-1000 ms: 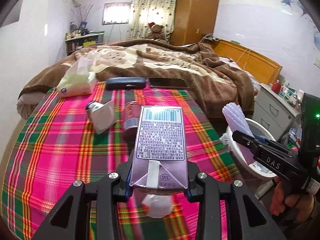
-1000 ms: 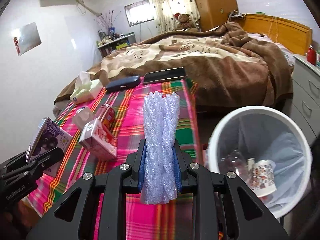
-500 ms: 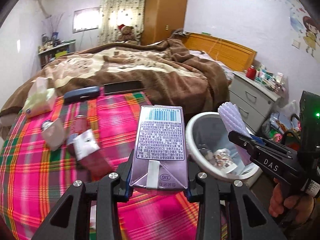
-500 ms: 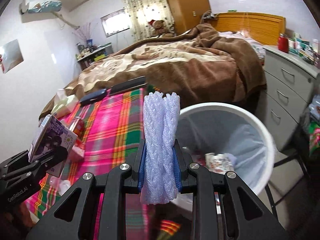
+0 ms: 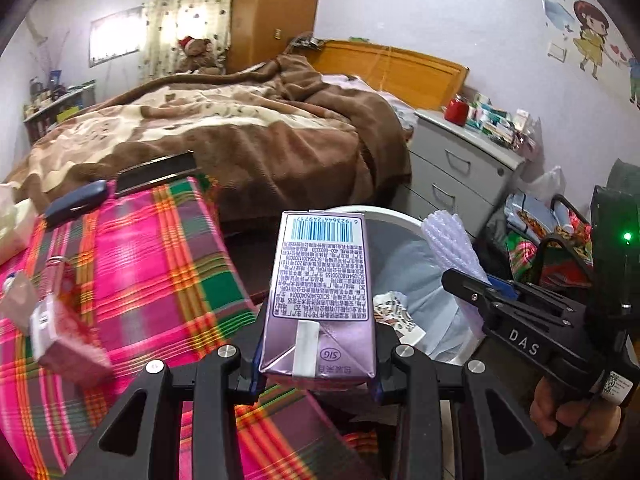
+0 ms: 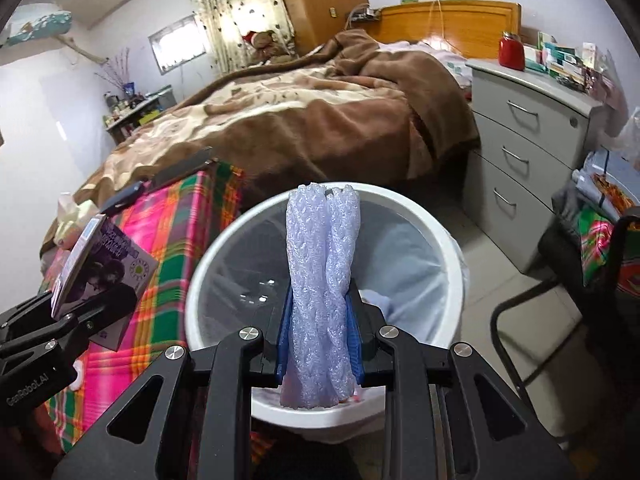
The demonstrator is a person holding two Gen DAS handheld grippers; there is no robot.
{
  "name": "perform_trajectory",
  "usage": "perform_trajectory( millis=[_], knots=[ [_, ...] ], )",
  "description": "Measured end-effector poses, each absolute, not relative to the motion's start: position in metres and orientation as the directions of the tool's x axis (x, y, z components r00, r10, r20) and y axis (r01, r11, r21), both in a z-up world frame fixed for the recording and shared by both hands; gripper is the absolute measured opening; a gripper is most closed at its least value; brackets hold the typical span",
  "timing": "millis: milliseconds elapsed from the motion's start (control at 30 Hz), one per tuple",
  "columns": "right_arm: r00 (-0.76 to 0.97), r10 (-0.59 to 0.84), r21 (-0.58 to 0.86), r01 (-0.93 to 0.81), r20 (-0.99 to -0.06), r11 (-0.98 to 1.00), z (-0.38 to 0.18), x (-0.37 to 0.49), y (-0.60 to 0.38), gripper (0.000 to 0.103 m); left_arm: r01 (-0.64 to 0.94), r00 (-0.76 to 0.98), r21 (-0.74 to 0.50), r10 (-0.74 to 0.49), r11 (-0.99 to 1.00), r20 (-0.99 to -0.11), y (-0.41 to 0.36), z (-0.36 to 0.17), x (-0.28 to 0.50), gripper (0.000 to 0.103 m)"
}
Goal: Collect trash
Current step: 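Carry the foam net with the right tool while the left tool carries the carton to the bin, then open both tools over the bin, dropping the net and carton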
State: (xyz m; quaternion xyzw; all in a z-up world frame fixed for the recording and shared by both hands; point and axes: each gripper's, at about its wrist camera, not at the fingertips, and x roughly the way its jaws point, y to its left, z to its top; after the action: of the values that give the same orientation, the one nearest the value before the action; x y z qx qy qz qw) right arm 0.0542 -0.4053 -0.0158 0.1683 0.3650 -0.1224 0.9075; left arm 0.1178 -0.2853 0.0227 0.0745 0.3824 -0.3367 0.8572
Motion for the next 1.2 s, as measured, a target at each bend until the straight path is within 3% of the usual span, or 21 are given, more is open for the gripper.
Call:
perform_trajectory(
  millis=[467,533,600,667,700,1200],
  knots=[
    [0.658,-0.064,0.230,0.351,-0.751,0.908,-0.035,0.060,-0.427,0.026,0.652,0.430,-0.134,-0.509,0.747,-0.745,-0.327,-0.004,0.134,0.038],
    [0.653,-0.068,0.222,0.350,-0.754,0.910,-0.036,0.060,-0.427,0.027,0.646,0.431,-0.136,-0.507,0.751,-0.746,-0.328,-0.006,0.137,0.046],
    [0.653,-0.064,0.220,0.344,-0.755,0.913,-0.037,0.060,-0.426,0.033,0.642,0.435,-0.138,-0.506,0.754,-0.745,-0.327,-0.007,0.138,0.060],
    [0.656,-0.058,0.225,0.340,-0.753,0.913,-0.036,0.060,-0.426,0.050,0.639,0.438,-0.142,-0.509,0.756,-0.740,-0.326,-0.006,0.139,0.062],
    [0.657,-0.055,0.228,0.337,-0.752,0.913,-0.036,0.060,-0.426,0.053,0.639,0.438,-0.144,-0.512,0.755,-0.739,-0.325,-0.006,0.139,0.062],
    [0.679,-0.057,0.248,0.344,-0.732,0.906,-0.029,0.055,-0.419,0.054,0.606,0.467,-0.154,-0.506,0.781,-0.725,-0.296,0.002,0.130,0.063]
  ],
)
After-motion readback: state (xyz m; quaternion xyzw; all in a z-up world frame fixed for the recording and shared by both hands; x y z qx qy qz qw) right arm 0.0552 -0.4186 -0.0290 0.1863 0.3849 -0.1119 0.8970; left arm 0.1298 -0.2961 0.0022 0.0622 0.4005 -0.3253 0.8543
